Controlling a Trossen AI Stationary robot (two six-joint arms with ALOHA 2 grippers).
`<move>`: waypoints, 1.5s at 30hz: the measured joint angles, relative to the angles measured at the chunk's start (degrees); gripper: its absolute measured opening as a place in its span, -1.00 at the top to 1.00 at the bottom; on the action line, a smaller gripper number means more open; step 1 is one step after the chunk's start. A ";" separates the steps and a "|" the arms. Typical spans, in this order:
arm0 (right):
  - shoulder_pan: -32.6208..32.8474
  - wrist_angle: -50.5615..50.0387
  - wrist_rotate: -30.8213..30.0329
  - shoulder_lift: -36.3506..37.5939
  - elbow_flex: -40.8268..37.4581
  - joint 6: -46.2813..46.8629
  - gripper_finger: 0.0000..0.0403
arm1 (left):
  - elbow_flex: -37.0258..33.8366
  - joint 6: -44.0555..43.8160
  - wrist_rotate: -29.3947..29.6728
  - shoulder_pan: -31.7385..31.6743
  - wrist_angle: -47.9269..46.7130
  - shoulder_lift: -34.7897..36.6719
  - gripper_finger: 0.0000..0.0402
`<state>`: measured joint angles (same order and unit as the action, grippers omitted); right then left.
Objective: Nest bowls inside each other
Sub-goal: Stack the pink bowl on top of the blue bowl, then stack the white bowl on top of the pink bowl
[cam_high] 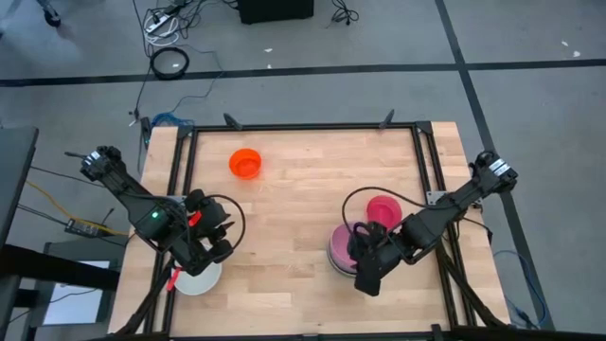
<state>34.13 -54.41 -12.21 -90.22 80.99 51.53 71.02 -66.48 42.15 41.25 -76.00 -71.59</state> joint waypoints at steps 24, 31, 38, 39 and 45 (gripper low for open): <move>0.53 0.74 -2.27 -0.21 1.17 -4.14 0.37 | 0.00 -0.36 0.60 0.00 0.27 0.00 0.47; 4.89 -0.41 -21.28 9.33 1.55 -4.99 0.38 | 0.00 -12.07 -12.99 -0.98 -11.05 -2.92 0.47; 8.23 -1.27 -28.84 15.27 1.59 -3.74 0.38 | 0.00 -10.77 -23.93 -0.63 -8.32 -9.55 0.47; 8.53 -1.48 -29.26 15.59 1.58 -3.74 0.38 | 0.00 -10.46 -25.57 -0.54 -7.06 -10.35 0.46; 8.63 -4.41 -30.00 15.48 1.60 -3.76 0.38 | 0.00 -10.39 -32.32 -0.04 2.35 -12.00 0.29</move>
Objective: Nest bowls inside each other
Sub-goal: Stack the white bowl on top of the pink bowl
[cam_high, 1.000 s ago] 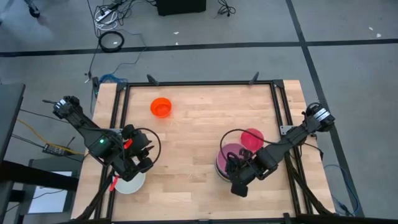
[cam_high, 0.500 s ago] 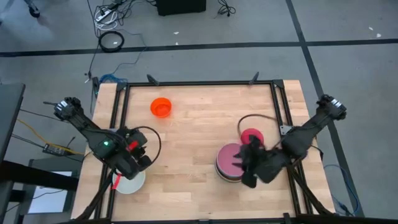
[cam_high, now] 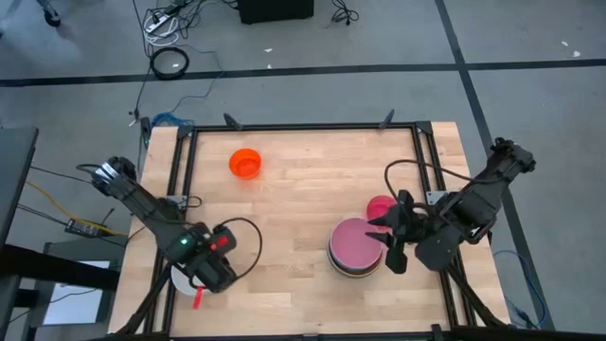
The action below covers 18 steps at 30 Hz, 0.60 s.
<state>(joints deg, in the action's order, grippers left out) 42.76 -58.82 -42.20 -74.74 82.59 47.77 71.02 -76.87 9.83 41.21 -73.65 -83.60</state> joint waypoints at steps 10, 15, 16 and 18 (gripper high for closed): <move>0.31 -3.26 0.37 -0.11 -1.05 -0.33 0.38 | 0.00 -9.02 -12.36 0.60 3.07 -2.61 -0.15; 0.39 -4.11 0.38 -0.11 -1.07 -0.92 0.38 | 0.00 -11.88 -15.07 0.92 4.74 -5.92 -0.22; 0.39 -4.10 0.38 -0.11 -1.07 -0.94 0.38 | 0.00 -11.90 -15.39 0.90 5.30 -6.60 -0.23; 0.37 -4.05 0.37 -0.11 -1.07 -0.94 0.38 | 0.00 -11.81 -15.79 0.90 5.75 -8.01 -0.22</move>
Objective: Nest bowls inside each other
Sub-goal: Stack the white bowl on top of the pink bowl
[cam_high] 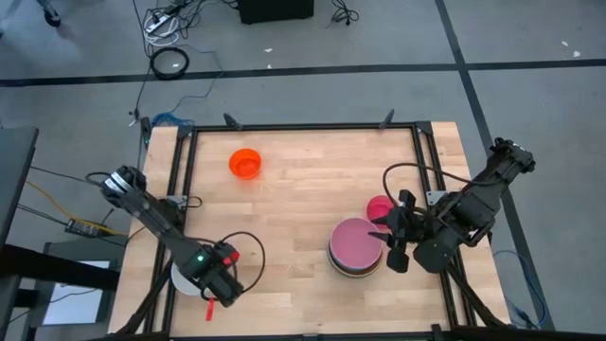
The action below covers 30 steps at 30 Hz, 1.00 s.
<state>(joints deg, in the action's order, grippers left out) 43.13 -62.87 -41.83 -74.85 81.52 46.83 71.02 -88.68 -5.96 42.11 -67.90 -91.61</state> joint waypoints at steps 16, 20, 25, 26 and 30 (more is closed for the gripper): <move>0.02 0.22 1.52 0.00 -0.02 1.20 0.39 | 0.00 3.59 0.95 0.02 -4.61 -9.83 -0.17; 0.02 0.24 1.52 0.00 -0.04 1.29 0.39 | 0.00 4.65 0.97 0.02 -4.61 -10.87 -0.02; 0.02 0.41 1.50 0.00 -0.04 1.33 0.39 | 0.00 6.26 1.02 0.02 -2.10 -11.00 0.27; 0.02 0.45 1.49 0.00 -0.04 1.33 0.39 | -0.01 6.80 0.57 0.02 -1.24 -11.00 0.36; 0.02 0.52 1.49 0.00 -0.04 1.33 0.39 | 0.00 8.77 -0.25 -0.06 2.08 -11.00 0.84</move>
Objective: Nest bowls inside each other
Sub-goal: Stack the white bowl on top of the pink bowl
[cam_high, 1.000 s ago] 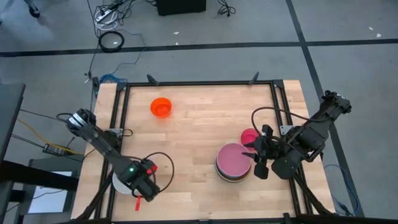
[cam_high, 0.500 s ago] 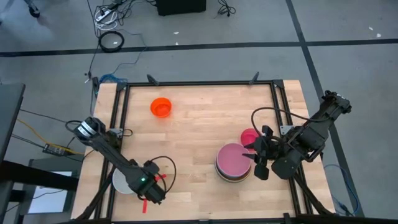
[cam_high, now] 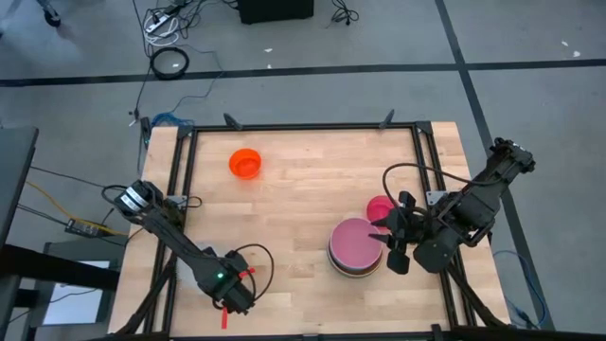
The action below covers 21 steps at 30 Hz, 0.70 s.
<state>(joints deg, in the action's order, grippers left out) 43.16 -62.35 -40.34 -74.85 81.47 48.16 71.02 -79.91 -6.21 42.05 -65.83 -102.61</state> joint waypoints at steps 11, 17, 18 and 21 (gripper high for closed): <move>0.00 0.09 -0.31 0.00 0.00 -0.04 0.39 | 3.00 3.50 8.63 -0.05 -2.60 0.21 0.96; -0.16 -0.15 -0.59 0.01 0.00 -0.04 0.39 | 16.29 13.31 27.55 -0.42 -12.40 0.22 0.96; -0.26 -0.31 -0.57 0.01 0.00 0.09 0.40 | 19.10 16.84 32.42 -0.50 -11.79 0.24 0.96; -0.90 -0.48 -0.64 0.00 0.00 0.58 0.40 | 26.49 28.07 43.24 -2.05 -9.11 0.24 0.96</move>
<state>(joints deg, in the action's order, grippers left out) 42.26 -62.83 -40.98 -74.85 81.47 48.75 97.51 -51.84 37.03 40.00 -74.93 -102.37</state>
